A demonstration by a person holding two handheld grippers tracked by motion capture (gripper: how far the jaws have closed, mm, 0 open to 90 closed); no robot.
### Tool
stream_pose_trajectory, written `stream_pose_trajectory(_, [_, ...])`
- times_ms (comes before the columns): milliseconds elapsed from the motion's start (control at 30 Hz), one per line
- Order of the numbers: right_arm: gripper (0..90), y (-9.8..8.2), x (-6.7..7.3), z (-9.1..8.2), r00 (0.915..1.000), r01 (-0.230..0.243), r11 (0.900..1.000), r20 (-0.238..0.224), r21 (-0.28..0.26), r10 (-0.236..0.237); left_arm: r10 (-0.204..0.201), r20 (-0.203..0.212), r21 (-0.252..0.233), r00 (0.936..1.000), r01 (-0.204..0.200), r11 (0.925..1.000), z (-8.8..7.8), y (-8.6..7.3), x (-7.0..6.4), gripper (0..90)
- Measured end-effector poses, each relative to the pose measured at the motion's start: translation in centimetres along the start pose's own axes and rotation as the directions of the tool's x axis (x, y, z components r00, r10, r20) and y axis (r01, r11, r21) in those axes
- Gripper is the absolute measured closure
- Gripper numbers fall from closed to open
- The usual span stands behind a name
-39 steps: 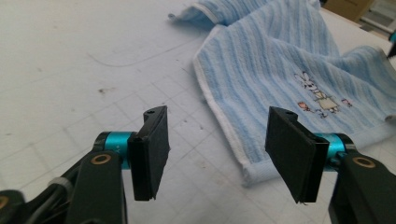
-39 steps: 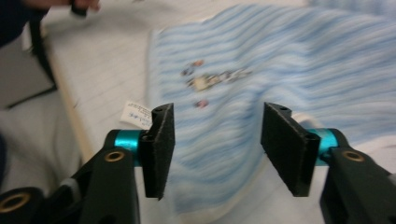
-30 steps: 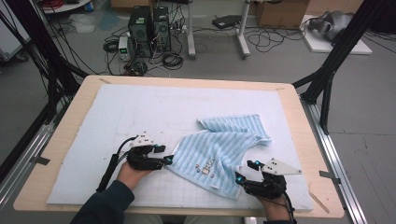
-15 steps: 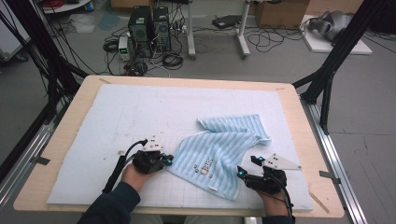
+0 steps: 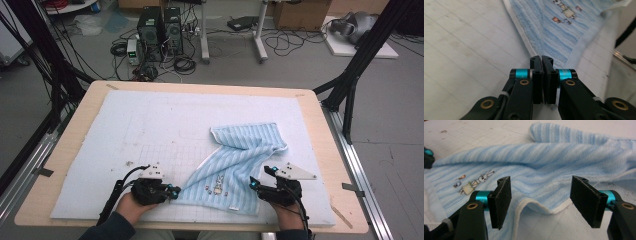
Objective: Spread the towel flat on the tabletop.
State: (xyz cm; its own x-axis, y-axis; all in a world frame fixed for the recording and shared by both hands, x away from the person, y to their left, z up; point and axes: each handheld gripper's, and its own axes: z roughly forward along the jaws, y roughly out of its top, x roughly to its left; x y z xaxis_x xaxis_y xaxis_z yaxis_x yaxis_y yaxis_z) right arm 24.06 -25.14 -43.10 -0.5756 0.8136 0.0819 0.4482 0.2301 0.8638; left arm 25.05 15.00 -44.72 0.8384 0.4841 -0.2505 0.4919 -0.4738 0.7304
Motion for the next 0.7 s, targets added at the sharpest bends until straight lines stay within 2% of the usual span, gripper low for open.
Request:
stream_pose_trajectory(267, [35.3, 0.3, 0.4, 0.7, 0.9990, -0.008, 0.999, 0.044, 0.031, 0.006, 0.032, 0.064, 0.012, 0.9974, -0.033, 0.9994, -0.4, -1.0, -1.6, 86.9])
stream_pose_trajectory(300, [35.6, 0.3, 0.4, 0.7, 0.9988, -0.005, 0.999, 0.049, 0.032, 0.004, 0.035, 0.062, 0.012, 0.9975, -0.036, 0.9993, -0.5, -1.0, -1.6, 85.8])
stream_pose_trajectory(333, [35.9, 0.2, 0.5, 0.7, 0.9988, -0.004, 0.999, 0.049, 0.035, 0.002, 0.025, 0.060, 0.004, 0.9979, -0.025, 0.9997, -0.4, -0.9, -1.6, 80.8])
stream_pose_trajectory(367, [36.5, 0.2, 0.6, 0.7, 0.9987, -0.003, 0.999, 0.051, 0.038, 0.001, 0.022, 0.049, -0.003, 0.9986, -0.022, 0.9998, -0.4, -0.7, -1.4, 70.8])
stream_pose_trajectory(433, [38.8, 0.2, 0.8, 0.7, 0.9987, 0.008, 0.999, 0.051, 0.042, -0.010, 0.016, -0.007, -0.038, 0.9998, -0.016, 0.9991, -0.4, -0.3, -1.1, 50.6])
stream_pose_trajectory(467, [40.9, 0.2, 0.9, 0.6, 0.9988, 0.013, 0.999, 0.046, 0.044, -0.015, 0.016, -0.020, -0.066, 0.9997, -0.017, 0.9977, -0.5, 0.0, -0.9, 46.1])
stream_pose_trajectory(567, [48.8, 0.0, 1.3, 0.4, 0.9992, 0.032, 0.998, 0.020, 0.054, -0.034, 0.027, -0.047, -0.133, 0.9985, -0.033, 0.9906, -0.6, 1.2, -0.3, 42.2])
stream_pose_trajectory(633, [50.5, 0.0, 1.6, 0.5, 0.9990, 0.042, 0.997, -0.015, 0.063, -0.042, 0.028, -0.072, -0.162, 0.9970, -0.039, 0.9860, -0.7, 2.0, 0.2, 40.4])
stream_pose_trajectory(700, [50.3, -0.1, 1.9, 0.6, 0.9971, 0.056, 0.996, -0.055, 0.072, -0.052, 0.020, -0.091, -0.206, 0.9956, -0.038, 0.9778, -0.8, 2.6, 0.8, 40.2])
